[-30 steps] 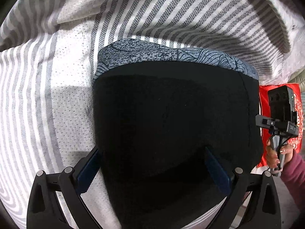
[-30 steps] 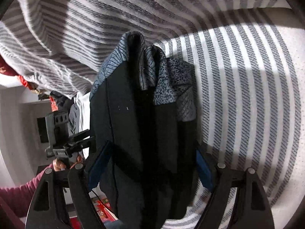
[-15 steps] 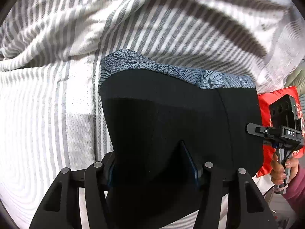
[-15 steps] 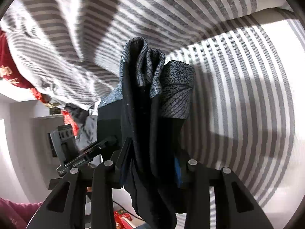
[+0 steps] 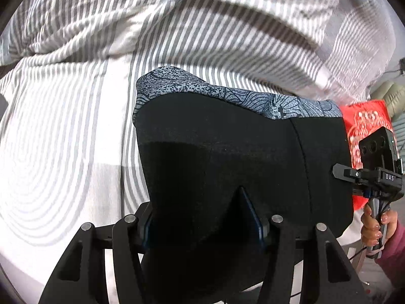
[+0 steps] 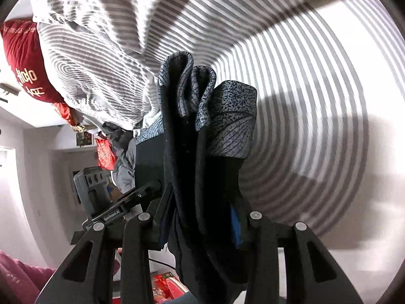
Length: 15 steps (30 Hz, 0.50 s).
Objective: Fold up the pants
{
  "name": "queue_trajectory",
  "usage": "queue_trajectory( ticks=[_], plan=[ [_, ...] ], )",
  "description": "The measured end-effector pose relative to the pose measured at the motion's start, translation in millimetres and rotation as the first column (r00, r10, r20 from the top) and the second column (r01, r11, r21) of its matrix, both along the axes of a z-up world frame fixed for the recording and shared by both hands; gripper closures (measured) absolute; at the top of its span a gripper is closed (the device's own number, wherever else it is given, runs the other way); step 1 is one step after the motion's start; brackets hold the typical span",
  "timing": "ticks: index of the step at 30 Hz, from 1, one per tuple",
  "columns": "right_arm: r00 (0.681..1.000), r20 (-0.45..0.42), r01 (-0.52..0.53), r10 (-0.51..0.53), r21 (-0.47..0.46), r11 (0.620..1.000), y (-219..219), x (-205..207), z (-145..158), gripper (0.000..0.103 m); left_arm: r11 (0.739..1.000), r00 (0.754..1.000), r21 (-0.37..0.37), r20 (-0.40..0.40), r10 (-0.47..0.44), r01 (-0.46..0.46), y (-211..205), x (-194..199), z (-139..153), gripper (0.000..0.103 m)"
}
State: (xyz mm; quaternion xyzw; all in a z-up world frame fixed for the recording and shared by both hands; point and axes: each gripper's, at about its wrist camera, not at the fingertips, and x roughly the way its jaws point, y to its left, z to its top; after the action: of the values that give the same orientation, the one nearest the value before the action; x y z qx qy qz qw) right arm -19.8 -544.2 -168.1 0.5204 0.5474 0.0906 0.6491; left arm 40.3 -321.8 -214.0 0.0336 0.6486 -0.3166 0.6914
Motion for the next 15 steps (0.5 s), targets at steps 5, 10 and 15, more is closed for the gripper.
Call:
queue_trajectory(
  ticks=[5,10,15],
  plan=[
    [0.998,-0.053,0.031,-0.033,-0.024,0.999,13,-38,-22,0.062,0.999,0.999,0.030,-0.026,-0.023,0.024,19,-26,-29,0.044],
    [0.992,-0.105,0.062,-0.071,-0.091,0.994,17,-61,-42,0.054,0.997,1.000,0.080,0.022,-0.005,0.003,30,-40,-43,0.026],
    [0.975,-0.176,0.100,-0.138,-0.211,0.972,15,-72,-23,0.036,0.992,0.997,0.123,0.074,-0.015,0.006,37,-41,-26,0.022]
  ],
)
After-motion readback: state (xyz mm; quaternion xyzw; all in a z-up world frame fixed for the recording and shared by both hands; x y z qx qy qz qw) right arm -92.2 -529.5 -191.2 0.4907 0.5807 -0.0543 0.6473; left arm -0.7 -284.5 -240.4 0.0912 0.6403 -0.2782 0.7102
